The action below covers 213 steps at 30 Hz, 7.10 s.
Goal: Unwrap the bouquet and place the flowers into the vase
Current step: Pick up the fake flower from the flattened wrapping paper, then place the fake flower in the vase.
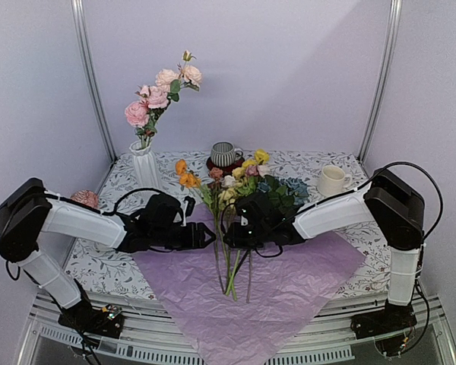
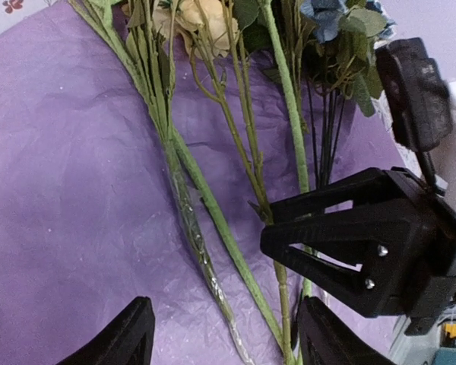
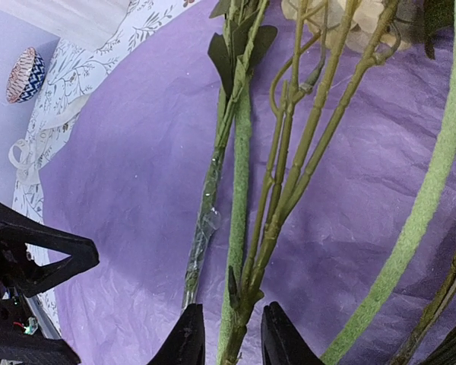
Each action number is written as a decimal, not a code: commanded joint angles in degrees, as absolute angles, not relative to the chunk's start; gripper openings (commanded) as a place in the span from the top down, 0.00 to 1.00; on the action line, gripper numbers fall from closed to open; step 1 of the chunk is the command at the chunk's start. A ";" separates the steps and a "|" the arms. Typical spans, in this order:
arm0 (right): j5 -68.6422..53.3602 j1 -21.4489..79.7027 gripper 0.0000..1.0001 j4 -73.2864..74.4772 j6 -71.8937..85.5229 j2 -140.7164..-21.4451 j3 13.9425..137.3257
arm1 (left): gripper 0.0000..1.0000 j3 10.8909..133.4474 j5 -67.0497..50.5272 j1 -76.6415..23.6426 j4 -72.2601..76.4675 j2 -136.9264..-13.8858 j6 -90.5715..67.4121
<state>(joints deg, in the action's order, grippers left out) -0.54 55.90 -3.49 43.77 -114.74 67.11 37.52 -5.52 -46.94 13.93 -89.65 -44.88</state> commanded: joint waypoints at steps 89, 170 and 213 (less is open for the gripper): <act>12.45 52.69 0.79 -9.10 36.43 -97.77 54.84 | 0.96 70.68 12.57 -54.16 -28.05 -113.61 -48.57; 21.86 49.61 0.77 -39.96 12.01 -81.36 32.44 | 1.00 54.39 15.94 -10.80 36.25 -66.32 -2.69; 21.83 49.63 0.75 -46.56 4.82 -82.87 31.09 | 1.00 51.08 -1.44 -8.90 55.53 -87.15 -7.17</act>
<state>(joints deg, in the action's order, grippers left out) 22.92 49.80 -45.95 4.97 -83.74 31.09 54.46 1.32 -9.08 51.57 -87.35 -5.52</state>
